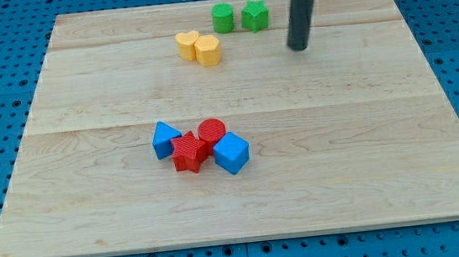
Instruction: Move the yellow blocks towards the top left corner
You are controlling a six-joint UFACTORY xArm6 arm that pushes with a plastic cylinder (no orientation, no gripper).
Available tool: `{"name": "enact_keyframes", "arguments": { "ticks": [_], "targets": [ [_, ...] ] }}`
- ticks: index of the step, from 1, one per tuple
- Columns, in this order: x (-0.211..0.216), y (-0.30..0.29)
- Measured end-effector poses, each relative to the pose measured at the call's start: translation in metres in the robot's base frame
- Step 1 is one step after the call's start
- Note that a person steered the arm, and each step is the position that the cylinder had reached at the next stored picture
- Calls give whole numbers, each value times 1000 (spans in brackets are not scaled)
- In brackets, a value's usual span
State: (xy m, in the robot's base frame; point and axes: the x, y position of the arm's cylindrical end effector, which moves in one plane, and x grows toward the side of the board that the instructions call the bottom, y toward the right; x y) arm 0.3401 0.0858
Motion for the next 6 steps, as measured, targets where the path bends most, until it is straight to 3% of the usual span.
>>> {"name": "enact_keyframes", "arguments": {
  "ticks": [3,6],
  "targets": [
    [-36,-194],
    [-61,-299]
  ]
}}
